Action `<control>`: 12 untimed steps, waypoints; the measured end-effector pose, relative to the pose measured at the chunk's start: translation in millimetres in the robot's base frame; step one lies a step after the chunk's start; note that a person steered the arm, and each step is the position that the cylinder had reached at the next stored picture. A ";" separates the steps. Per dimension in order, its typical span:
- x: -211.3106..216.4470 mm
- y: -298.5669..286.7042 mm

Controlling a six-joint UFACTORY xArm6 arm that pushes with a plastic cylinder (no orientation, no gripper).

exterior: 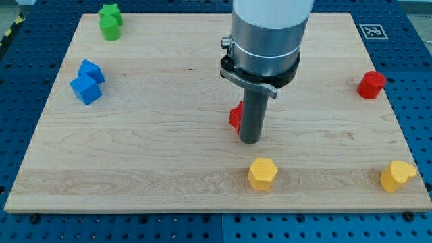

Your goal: Slide the blue triangle right a bit

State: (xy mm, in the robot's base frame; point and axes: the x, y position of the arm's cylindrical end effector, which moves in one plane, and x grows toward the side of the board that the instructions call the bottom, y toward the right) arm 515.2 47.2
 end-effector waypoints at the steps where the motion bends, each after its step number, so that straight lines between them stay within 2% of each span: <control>1: 0.0 0.0; 2: 0.0 -17.9; 4: 0.0 -106.2; 6: 0.0 -123.3; 7: -1.9 -162.6; 10: -32.0 -324.7; 11: -63.0 -351.4; 12: -104.2 -351.1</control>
State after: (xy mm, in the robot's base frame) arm 411.0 -304.0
